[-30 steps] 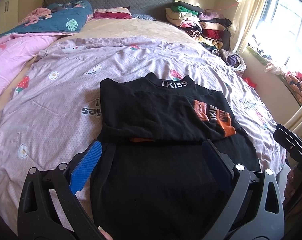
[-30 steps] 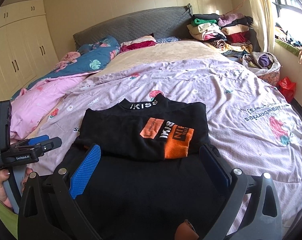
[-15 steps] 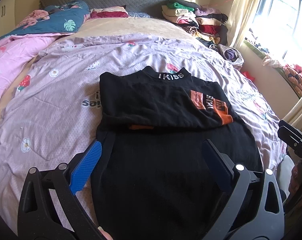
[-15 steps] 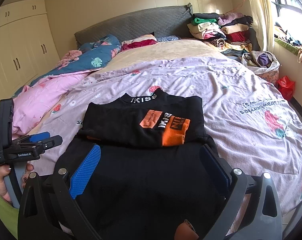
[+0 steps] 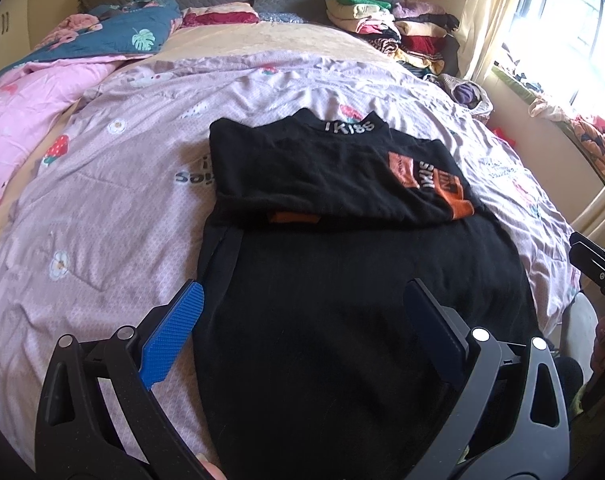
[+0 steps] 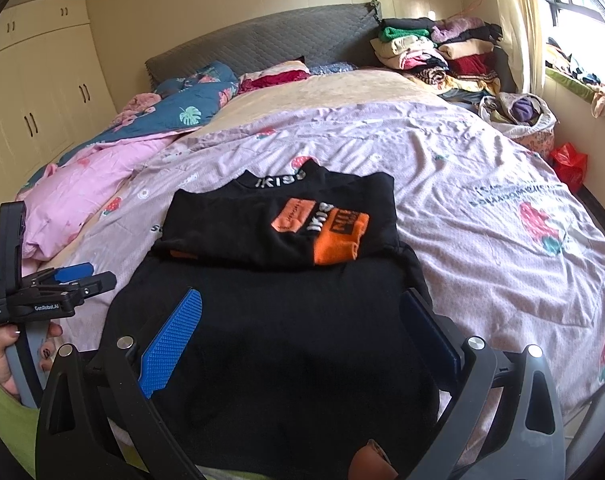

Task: Fold small clothes
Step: 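Move both open tools back toward the hem of the black shirt, then close the left tool on the shirt hem while the right tool grasps the hem too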

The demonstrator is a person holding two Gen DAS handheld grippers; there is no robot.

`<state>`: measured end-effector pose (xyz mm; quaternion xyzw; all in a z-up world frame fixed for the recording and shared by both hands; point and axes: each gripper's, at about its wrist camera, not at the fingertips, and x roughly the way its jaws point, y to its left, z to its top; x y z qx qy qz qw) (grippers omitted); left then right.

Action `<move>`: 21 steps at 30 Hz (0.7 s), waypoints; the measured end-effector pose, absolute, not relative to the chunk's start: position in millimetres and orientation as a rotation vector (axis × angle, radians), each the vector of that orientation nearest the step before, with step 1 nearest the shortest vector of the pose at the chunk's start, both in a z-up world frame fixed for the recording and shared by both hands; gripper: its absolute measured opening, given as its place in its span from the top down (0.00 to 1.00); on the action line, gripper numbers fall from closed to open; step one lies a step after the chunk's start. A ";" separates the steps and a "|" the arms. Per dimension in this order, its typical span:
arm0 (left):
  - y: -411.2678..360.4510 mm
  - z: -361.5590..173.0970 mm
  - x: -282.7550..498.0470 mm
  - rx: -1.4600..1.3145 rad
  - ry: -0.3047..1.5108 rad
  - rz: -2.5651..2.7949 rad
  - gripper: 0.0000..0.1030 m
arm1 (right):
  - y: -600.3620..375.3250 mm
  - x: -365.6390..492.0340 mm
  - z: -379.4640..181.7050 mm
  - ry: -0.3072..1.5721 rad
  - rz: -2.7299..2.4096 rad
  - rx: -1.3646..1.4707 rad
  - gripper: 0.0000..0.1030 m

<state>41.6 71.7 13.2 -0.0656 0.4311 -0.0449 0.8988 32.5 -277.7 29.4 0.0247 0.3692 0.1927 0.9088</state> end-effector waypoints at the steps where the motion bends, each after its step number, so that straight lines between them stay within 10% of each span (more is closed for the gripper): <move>1: 73.0 11.2 39.7 -0.136 0.899 -0.091 0.09 | -279.6 31.3 27.1 0.770 0.396 0.049 0.04; 21: 121.5 -40.6 -14.4 -0.249 1.062 -0.090 0.09 | -294.4 20.1 -12.5 0.899 0.367 0.016 0.04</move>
